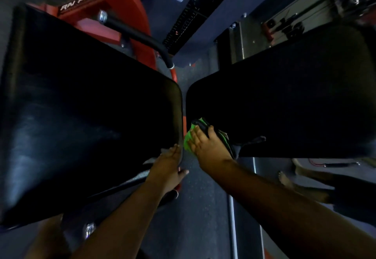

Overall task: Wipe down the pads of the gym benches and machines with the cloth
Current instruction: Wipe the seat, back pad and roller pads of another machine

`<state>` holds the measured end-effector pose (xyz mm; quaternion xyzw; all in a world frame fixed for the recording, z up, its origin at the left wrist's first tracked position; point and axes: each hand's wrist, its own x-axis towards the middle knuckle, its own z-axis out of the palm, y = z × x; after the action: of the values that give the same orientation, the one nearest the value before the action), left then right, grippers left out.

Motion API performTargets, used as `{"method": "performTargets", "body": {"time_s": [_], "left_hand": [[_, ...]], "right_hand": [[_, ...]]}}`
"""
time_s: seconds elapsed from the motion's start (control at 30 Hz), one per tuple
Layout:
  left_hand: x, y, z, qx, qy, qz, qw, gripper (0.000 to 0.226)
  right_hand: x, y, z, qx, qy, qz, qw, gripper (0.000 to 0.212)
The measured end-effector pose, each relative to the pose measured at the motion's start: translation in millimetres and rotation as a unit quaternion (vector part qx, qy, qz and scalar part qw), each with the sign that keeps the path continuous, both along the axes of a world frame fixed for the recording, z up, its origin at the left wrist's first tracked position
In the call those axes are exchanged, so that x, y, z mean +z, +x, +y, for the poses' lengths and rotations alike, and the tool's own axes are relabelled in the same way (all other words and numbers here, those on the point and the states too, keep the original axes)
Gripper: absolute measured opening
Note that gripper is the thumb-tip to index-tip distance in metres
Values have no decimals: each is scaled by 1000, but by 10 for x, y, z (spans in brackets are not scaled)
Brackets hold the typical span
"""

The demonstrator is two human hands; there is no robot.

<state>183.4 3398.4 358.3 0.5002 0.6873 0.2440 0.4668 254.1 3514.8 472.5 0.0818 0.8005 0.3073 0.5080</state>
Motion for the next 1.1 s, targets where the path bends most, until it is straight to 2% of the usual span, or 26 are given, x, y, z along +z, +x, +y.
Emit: {"method": "performTargets", "body": {"time_s": [0.13,0.33,0.53,0.63,0.7,0.73,0.8,0.83,0.93,1.1], "left_hand": [[596,41,148,-29,64,-17,997,95],[1509,191,390,-56,84,-18,995,99],[2297,261,582,-31,139,-29,989,103],[2558,250,690,-24,164,-91,982,99],[2755,251,720,8,162,-185,969,79],[2888,265,680,47,147,-231,961,62],[3179,250,549,132,103,-342,924,30],[3274,219,500,158,91,-377,908,26],[3369,33,177,182,60,-405,894,28],[2839,-440,-434,197,16,-320,927,36]], "right_hand": [[679,182,21,-3,7,31,999,69],[1657,457,134,-31,48,98,994,67],[2420,738,202,-46,99,238,965,72],[2669,909,205,-62,111,331,935,77],[2761,969,189,-85,105,396,908,79],[2796,984,137,-107,96,433,890,80],[2767,945,-30,-145,78,509,845,78],[2732,908,-137,-163,66,549,817,76],[2467,777,-542,-243,-12,637,732,75],[1777,476,-1090,-385,-157,679,605,74]]}}
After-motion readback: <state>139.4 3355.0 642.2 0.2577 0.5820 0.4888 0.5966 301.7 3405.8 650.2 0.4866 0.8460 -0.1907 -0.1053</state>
